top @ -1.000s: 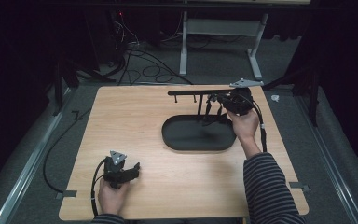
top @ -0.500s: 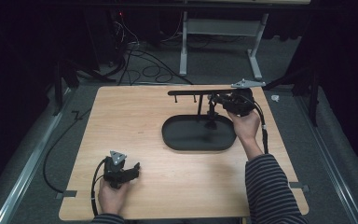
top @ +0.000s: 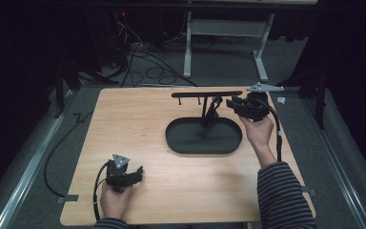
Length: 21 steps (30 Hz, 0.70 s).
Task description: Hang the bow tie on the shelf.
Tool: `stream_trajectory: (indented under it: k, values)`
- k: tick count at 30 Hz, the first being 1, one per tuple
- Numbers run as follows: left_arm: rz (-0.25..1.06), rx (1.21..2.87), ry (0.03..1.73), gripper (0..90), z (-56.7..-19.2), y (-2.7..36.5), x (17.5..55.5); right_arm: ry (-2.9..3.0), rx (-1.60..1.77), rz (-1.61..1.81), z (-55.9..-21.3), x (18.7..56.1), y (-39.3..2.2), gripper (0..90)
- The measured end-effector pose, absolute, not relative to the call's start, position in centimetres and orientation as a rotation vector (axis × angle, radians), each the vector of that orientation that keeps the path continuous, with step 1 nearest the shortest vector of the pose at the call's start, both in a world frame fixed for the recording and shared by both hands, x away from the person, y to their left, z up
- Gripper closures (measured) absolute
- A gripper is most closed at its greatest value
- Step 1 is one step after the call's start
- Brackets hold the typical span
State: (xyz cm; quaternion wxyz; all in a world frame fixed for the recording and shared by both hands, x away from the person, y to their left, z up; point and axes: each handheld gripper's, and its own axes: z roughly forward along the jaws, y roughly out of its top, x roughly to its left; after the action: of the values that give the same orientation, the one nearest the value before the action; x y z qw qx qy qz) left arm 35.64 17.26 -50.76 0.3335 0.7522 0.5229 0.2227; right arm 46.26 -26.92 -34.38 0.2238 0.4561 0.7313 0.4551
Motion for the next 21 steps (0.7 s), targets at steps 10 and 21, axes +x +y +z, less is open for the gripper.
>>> stream_trajectory:
  k: [10,21]
  values:
    - [0.582,1.964,1.366,22.9,-50.8,17.3,35.6,2.008,1.279,1.271,-34.6,45.3,-28.2,64.7]
    - [0.582,1.964,1.365,22.9,-50.8,17.3,35.6,2.021,1.264,1.269,-34.3,44.2,-28.6,62.9]
